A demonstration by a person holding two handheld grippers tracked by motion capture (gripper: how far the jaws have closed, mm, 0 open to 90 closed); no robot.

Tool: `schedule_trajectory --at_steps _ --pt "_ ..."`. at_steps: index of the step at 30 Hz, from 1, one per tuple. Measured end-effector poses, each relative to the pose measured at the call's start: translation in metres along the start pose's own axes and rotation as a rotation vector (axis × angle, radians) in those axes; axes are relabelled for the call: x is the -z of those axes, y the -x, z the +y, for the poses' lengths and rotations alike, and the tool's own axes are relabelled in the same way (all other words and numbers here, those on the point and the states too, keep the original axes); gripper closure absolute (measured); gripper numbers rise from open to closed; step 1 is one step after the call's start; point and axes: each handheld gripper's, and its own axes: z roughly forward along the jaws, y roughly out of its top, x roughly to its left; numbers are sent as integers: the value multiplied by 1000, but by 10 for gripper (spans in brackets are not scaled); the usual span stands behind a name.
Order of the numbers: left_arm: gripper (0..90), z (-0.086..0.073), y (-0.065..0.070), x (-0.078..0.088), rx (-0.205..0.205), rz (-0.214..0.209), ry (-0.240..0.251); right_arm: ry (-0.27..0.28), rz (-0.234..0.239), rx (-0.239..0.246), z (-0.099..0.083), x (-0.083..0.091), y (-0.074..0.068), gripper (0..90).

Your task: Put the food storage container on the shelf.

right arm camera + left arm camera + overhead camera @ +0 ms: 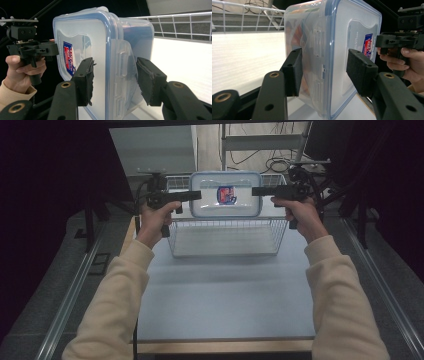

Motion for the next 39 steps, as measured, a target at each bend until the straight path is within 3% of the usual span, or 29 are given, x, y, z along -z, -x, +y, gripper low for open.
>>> schedule_trajectory --at_steps 10,14,17,18,26,28,30,32,33,34,37,39 --pt "480 4 -22 -15 66 -8 -18 -57 -10 -41 13 -17 19 491" --pt "474 6 -22 -18 89 9 -5 -47 -2 -63 14 -20 24 490" --pt "464 7 -23 -19 83 16 -15 -44 -10 -83 16 -22 27 484" --pt "462 8 -25 -22 107 20 -13 -43 -13 -94 17 -22 28 482" --pt "413 14 -34 -33 160 23 -27 -41 -60 -143 20 -29 34 462" --pt "394 14 -37 -37 174 25 -30 -42 -88 -154 22 -30 33 450" --pt "362 14 -39 -40 169 54 -25 -51 -137 -149 22 -33 32 461" --pt "383 14 -43 -43 187 46 -31 -60 -170 -149 21 -36 32 448" --pt "351 14 -43 -43 187 46 -31 -60 -170 -149 21 -36 32 448" --pt "294 14 -44 -44 193 54 -35 -45 -183 -146 20 -37 30 450" --pt "286 14 -42 -42 180 76 2 -7 -199 -135 18 -33 28 448" --pt "257 15 -40 -37 170 64 22 15 -190 -120 17 -27 27 439"
